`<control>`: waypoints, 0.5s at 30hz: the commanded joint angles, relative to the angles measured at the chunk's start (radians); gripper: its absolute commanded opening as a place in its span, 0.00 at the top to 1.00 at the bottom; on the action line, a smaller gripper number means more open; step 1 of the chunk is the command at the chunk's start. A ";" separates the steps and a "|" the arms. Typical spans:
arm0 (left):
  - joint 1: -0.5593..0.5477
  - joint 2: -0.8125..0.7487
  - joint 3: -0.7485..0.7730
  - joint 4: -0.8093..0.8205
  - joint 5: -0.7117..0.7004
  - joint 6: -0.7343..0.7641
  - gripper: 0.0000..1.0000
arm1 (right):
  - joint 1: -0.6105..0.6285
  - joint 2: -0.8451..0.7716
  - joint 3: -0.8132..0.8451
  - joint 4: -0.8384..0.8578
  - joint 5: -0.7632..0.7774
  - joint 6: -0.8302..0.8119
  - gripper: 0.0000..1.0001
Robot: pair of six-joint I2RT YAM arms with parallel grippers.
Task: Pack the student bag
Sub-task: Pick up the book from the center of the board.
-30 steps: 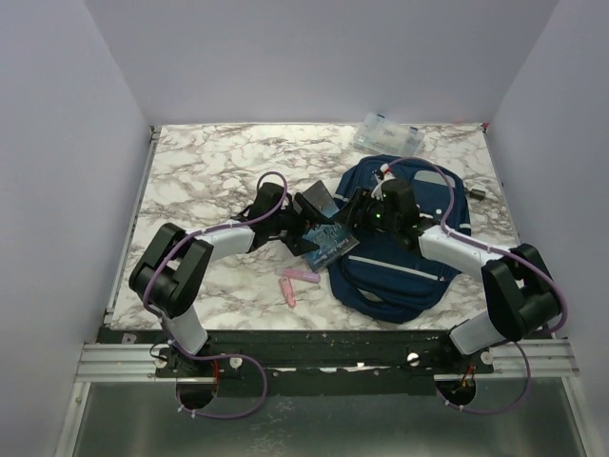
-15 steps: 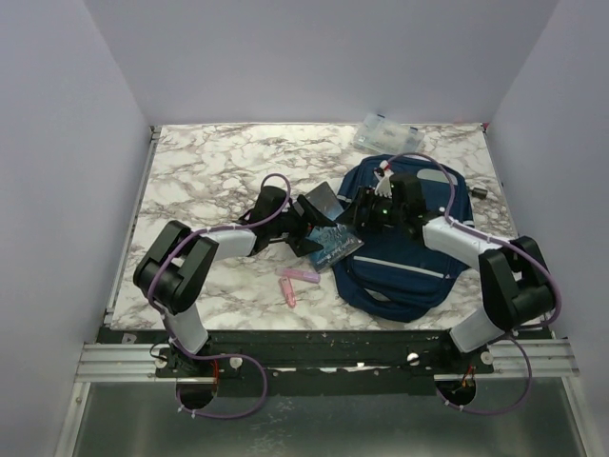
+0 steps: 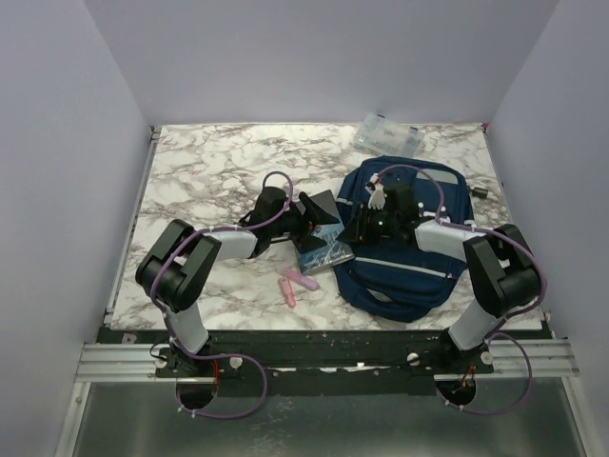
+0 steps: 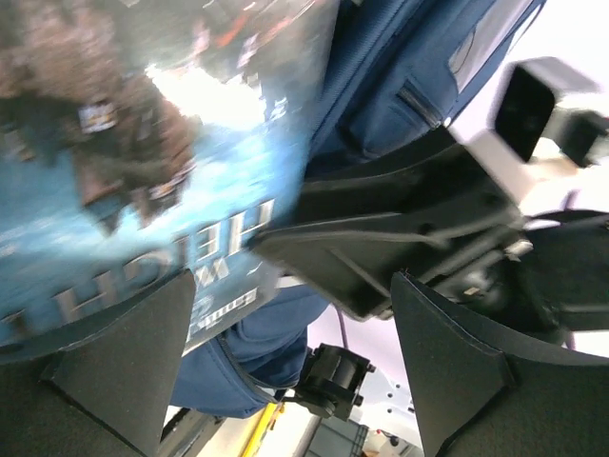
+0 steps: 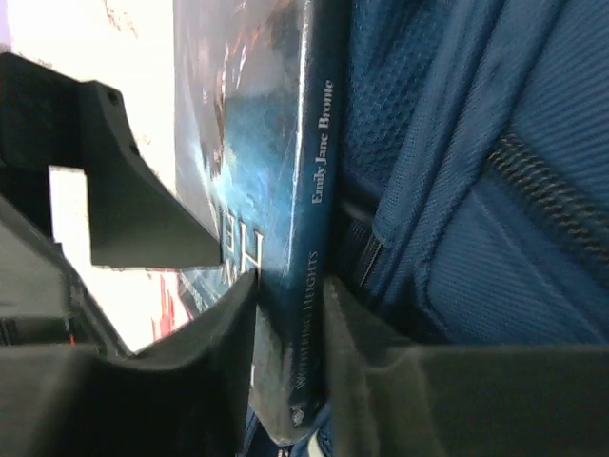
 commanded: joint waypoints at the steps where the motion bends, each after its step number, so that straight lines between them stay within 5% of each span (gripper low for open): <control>1: -0.017 0.053 -0.039 -0.027 -0.060 0.044 0.14 | 0.030 0.097 -0.086 -0.051 -0.191 0.115 0.84; 3: -0.017 0.026 -0.046 -0.025 -0.065 0.068 0.15 | 0.029 0.073 -0.097 -0.040 -0.170 0.127 0.99; 15: 0.152 -0.339 -0.221 -0.026 0.023 0.316 0.15 | 0.013 -0.026 -0.126 0.187 -0.229 0.375 1.00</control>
